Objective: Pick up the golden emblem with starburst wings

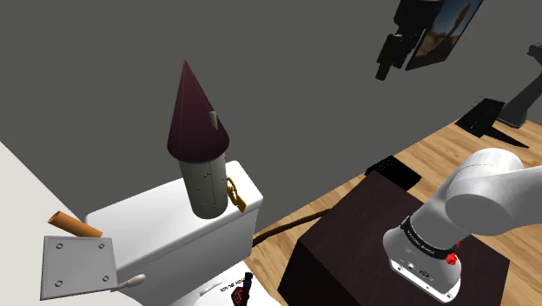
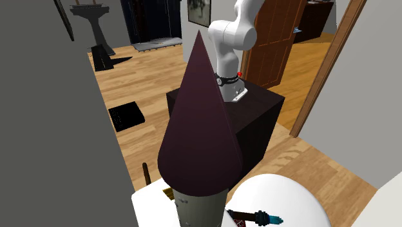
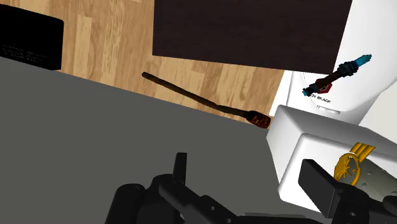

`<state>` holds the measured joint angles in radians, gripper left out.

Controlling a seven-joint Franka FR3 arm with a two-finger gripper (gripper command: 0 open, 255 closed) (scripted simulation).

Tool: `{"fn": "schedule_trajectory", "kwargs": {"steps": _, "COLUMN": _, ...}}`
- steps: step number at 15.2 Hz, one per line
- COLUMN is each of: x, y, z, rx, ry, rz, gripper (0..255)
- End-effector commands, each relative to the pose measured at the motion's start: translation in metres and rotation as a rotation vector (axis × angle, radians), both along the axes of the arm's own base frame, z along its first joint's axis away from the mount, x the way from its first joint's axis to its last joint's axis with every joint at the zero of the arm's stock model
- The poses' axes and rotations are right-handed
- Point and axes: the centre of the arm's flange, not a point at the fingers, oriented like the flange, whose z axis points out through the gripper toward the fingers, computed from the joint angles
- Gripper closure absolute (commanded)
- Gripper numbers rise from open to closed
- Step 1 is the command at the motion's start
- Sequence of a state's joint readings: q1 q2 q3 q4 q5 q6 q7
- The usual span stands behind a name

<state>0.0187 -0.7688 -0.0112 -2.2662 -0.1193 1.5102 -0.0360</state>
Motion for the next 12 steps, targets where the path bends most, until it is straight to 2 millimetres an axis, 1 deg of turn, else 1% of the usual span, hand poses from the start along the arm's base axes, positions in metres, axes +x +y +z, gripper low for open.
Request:
{"fn": "schedule_trajectory", "kwargs": {"steps": 1, "x": 0.0, "y": 0.0, "z": 0.0, "rx": 0.0, "ry": 0.0, "rz": 0.0, "gripper": 0}}
{"fn": "schedule_trajectory", "kwargs": {"steps": 6, "x": 0.034, "y": 0.028, "z": -0.046, "rx": 0.021, "ry": 0.0, "rz": 0.079, "gripper": 0}}
{"fn": "schedule_trajectory", "kwargs": {"steps": 12, "x": 0.071, "y": 0.066, "z": -0.1, "rx": 0.047, "ry": 0.0, "rz": 0.174, "gripper": 0}}
